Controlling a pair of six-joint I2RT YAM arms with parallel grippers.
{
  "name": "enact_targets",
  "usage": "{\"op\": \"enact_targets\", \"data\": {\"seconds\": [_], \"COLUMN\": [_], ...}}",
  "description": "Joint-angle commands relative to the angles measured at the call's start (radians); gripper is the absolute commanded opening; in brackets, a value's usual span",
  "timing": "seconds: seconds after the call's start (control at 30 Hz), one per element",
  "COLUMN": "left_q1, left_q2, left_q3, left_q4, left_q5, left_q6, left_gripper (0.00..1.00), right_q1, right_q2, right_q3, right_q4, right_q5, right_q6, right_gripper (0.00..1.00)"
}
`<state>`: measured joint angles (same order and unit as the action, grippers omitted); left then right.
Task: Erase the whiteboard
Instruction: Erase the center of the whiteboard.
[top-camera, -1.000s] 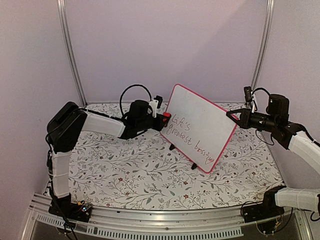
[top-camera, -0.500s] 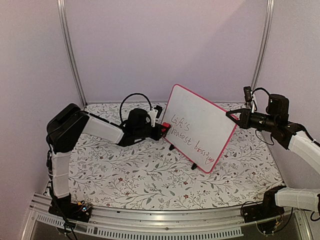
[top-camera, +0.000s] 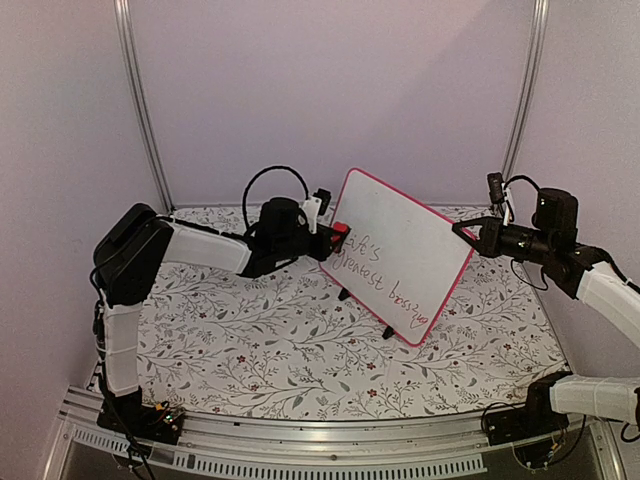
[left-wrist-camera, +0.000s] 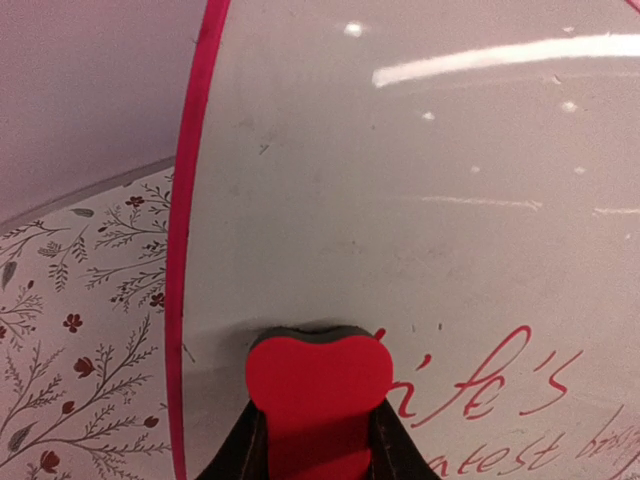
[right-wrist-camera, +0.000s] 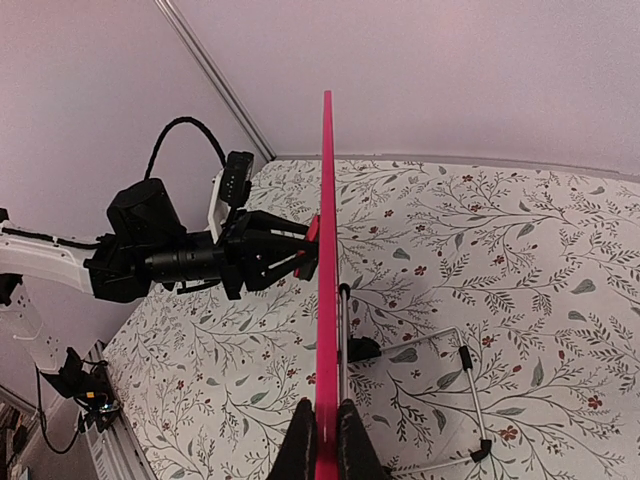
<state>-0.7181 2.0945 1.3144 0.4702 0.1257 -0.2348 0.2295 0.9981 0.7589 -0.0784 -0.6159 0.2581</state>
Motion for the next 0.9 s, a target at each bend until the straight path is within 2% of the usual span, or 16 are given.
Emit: {"op": "enact_targets", "data": {"seconds": [0.0,0.47,0.87], "left_q1": [-0.016,-0.035,-0.035], "left_q2": [-0.004,-0.024,-0.008], "left_q3": [0.041,0.037,-0.051], "left_q4": [0.000,-0.008,-0.003], "left_q5": [0.028,0.015,-0.026], "left_q6": [0.015,0.028,0.000], "left_gripper": [0.00,0.00,0.00], "right_q1": [0.023,0.024,0.023], "right_q2": [0.015,0.010,0.007], "right_q3": [-0.018,-0.020,-0.021], "right_q4": [-0.088,-0.089,-0.089], "right_q5": [-0.079,-0.076,-0.077], "right_q6": [-0.019,-0.018,-0.017], "right_gripper": [0.00,0.00,0.00]}}
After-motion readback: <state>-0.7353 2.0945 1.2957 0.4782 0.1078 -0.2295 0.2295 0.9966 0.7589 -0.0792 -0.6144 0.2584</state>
